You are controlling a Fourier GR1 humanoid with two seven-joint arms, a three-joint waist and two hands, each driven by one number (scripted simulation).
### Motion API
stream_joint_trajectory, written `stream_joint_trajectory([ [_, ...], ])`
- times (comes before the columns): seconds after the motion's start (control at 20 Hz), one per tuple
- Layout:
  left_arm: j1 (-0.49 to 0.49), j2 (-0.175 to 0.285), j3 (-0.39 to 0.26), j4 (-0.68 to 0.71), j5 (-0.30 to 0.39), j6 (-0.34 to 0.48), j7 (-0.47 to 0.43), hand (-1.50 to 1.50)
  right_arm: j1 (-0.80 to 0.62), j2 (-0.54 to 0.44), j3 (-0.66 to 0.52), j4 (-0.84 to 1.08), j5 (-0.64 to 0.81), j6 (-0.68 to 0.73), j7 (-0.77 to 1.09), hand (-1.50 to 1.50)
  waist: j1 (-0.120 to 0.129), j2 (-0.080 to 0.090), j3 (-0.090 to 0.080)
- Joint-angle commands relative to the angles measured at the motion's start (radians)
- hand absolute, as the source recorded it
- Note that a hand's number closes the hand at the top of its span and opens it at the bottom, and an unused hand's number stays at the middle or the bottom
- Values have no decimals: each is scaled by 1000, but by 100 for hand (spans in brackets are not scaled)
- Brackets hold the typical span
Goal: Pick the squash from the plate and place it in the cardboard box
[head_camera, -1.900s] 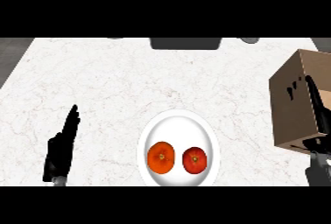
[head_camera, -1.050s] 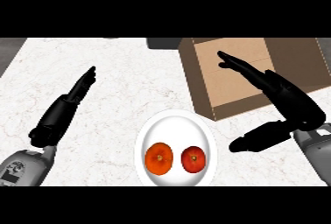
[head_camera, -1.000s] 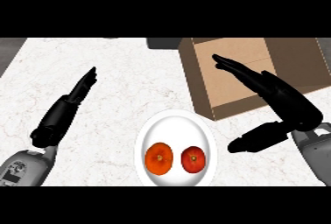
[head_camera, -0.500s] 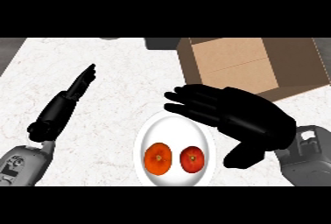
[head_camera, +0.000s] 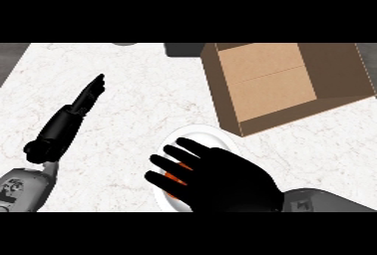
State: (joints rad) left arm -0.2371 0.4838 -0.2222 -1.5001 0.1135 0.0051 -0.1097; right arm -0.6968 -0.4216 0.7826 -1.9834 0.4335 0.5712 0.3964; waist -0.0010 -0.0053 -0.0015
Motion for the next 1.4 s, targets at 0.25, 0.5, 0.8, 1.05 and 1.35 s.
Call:
stream_joint_trajectory([
  [0.25, -1, -32, 35, -8, -41, -23, 23, 0, 77, 219, 116, -26, 74, 173, 300, -150, -1, 3, 1],
  [0.5, 43, -53, 45, -19, -83, -44, -23, 0, 91, 291, 125, 94, 170, 165, 252, -150, 5, 5, 1],
  [0.8, -54, -98, 72, -4, -86, -61, 86, 0, 103, 372, 117, 88, 287, 177, 293, -150, 1, 4, 1],
  [1.05, 16, -114, 95, -3, -115, -99, 18, 0, 151, 317, 126, 127, 389, 164, 154, -150, 2, 5, 2],
  [1.35, -2, -134, 128, -22, -137, -109, 43, 0, 183, 308, 100, 169, 475, 161, 96, -150, 1, 5, 2],
])
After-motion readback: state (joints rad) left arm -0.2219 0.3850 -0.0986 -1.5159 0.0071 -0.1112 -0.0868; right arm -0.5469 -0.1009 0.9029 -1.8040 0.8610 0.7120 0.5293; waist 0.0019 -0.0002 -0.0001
